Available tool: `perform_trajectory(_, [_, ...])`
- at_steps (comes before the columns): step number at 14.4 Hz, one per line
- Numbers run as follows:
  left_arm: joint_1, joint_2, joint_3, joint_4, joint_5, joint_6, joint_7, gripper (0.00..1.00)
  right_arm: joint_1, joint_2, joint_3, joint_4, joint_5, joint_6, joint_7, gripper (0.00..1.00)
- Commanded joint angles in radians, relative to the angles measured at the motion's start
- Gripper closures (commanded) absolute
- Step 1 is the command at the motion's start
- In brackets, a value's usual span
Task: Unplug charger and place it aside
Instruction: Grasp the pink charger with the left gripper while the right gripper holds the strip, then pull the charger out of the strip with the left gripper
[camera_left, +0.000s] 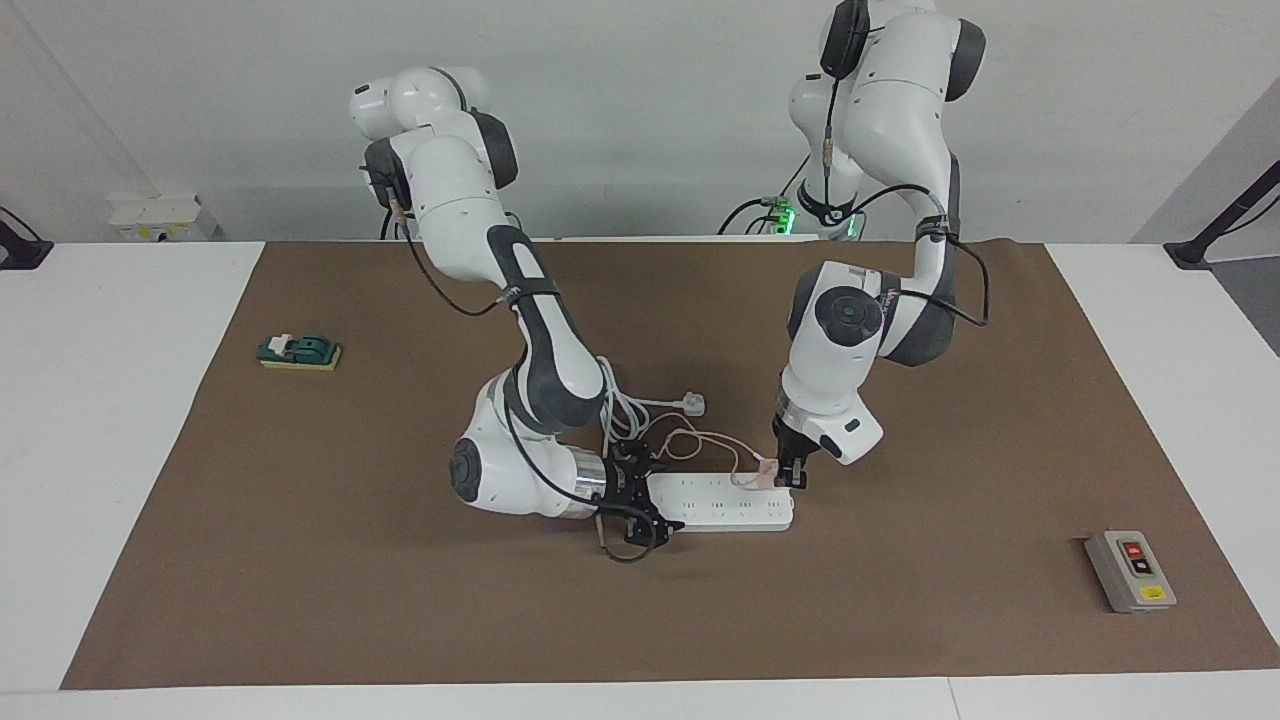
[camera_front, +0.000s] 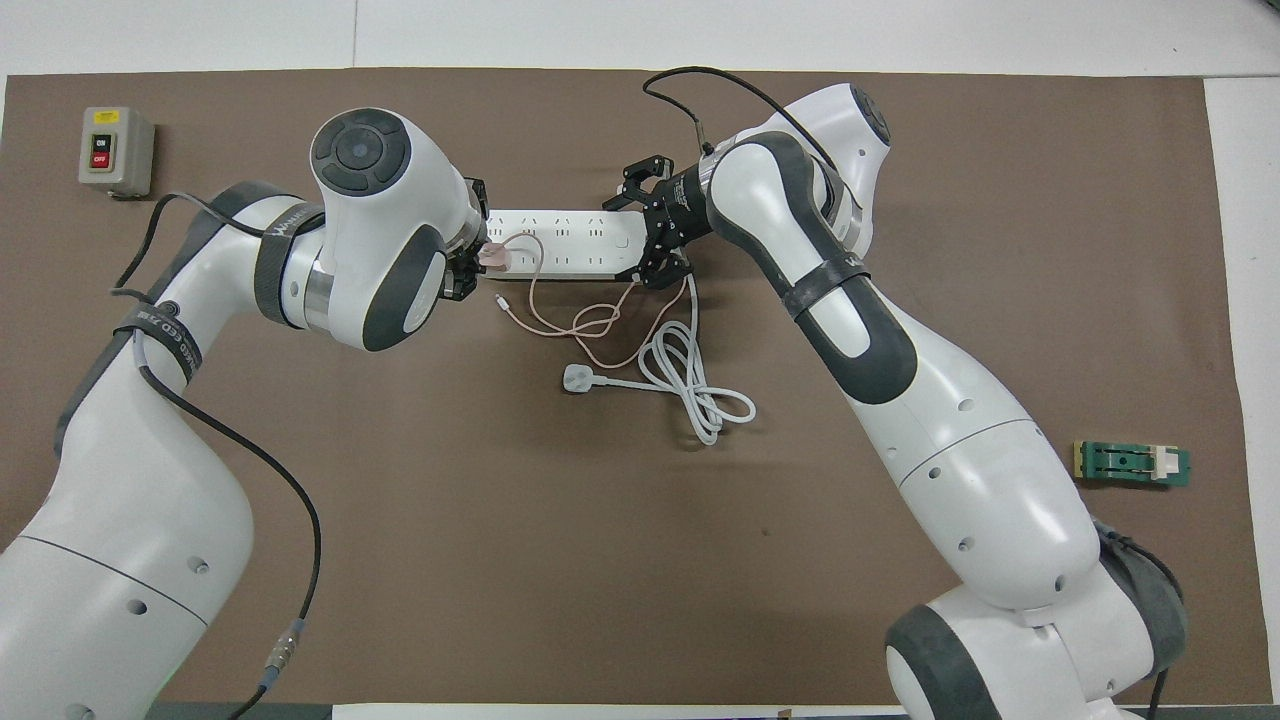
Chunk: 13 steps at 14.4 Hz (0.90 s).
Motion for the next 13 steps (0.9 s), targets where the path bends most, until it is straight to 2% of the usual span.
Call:
perform_trajectory(1, [-0.014, -0.006, 0.015, -0.012, 0.02, 0.016, -0.016, 1.0, 0.015, 0.011, 0.005, 0.006, -0.004, 0.038, -0.034, 0.0])
perform_trajectory(5, [-0.016, -0.006, 0.015, -0.012, 0.02, 0.015, -0.016, 1.0, 0.03, 0.021, 0.004, -0.017, -0.007, 0.11, -0.089, 0.0])
perform_trajectory(7, [-0.016, -0.006, 0.015, -0.012, 0.02, 0.015, -0.016, 1.0, 0.03, 0.022, 0.004, -0.017, -0.014, 0.109, -0.091, 0.0])
perform_trajectory(8, [-0.016, -0.006, 0.015, -0.012, 0.02, 0.015, -0.016, 1.0, 0.03, 0.022, 0.004, -0.019, -0.021, 0.11, -0.089, 0.04])
perform_trajectory(10, [-0.013, -0.006, 0.015, -0.009, 0.02, 0.013, -0.014, 1.0, 0.029, 0.022, 0.004, -0.019, -0.023, 0.109, -0.091, 0.53])
perform_trajectory(11, [-0.008, -0.007, 0.015, -0.002, 0.02, 0.003, -0.011, 1.0, 0.03, 0.022, 0.004, -0.019, -0.023, 0.11, -0.091, 0.61])
perform_trajectory(13, [-0.003, -0.003, 0.015, 0.042, 0.018, -0.039, -0.006, 1.0, 0.03, 0.021, 0.004, -0.025, -0.021, 0.116, -0.091, 0.61])
